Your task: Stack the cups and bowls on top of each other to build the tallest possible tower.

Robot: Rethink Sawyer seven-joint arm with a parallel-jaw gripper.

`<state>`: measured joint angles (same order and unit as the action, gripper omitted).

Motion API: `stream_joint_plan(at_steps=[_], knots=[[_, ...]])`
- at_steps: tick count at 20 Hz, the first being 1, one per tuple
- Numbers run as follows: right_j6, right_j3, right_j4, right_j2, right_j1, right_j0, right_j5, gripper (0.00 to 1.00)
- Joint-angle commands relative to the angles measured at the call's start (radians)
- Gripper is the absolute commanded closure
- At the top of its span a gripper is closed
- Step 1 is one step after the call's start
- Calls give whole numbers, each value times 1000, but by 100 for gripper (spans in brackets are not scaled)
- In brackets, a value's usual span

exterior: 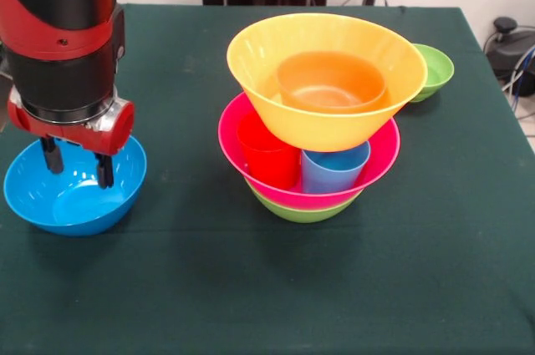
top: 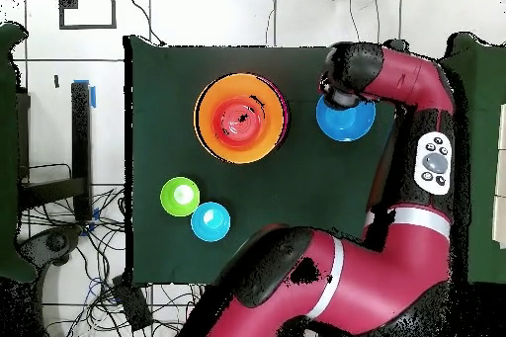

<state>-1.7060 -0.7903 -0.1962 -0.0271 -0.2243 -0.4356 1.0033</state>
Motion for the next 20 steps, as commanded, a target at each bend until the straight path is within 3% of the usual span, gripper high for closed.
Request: stream_joint_plan(at_steps=[1, 6, 15, 20], knots=[[-41, -146, 1, -49, 27, -26, -63, 0], [-18, -151, 10, -70, 40, -35, -93, 0], [-21, -181, 30, -74, -16, -19, -50, 0], [-35, -146, 60, -92, -11, -1, -25, 0]])
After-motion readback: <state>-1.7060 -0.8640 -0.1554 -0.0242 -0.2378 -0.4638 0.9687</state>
